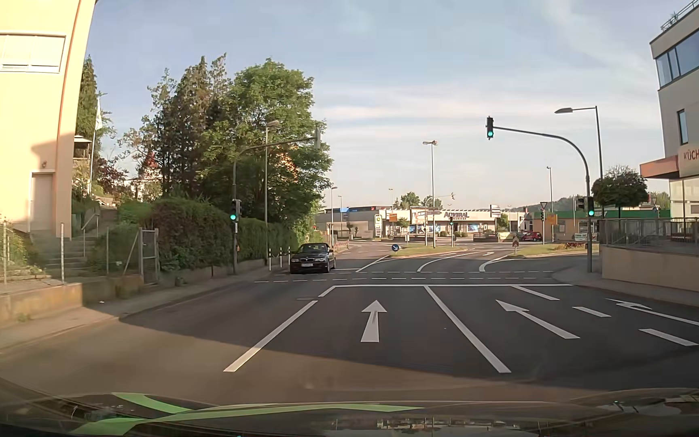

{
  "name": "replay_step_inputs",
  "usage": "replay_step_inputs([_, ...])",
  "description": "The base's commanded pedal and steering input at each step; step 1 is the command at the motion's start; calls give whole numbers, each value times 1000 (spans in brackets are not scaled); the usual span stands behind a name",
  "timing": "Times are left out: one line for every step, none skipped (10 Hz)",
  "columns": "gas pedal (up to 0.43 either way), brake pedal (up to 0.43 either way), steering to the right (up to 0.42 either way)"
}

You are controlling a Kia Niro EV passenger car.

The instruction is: Follow the waypoints while adhering to traffic rules and regulations

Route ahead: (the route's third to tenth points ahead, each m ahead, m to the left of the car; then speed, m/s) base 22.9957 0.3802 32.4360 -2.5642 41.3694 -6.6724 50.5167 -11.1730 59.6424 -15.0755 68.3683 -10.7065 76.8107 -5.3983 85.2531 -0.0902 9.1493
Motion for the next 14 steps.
replay_step_inputs([0,134,1])
replay_step_inputs([0,134,4])
replay_step_inputs([0,134,4])
replay_step_inputs([0,128,5])
replay_step_inputs([0,134,8])
replay_step_inputs([0,140,9])
replay_step_inputs([0,146,10])
replay_step_inputs([0,146,9])
replay_step_inputs([0,146,9])
replay_step_inputs([0,146,9])
replay_step_inputs([0,146,10])
replay_step_inputs([0,146,9])
replay_step_inputs([0,146,10])
replay_step_inputs([0,146,10])
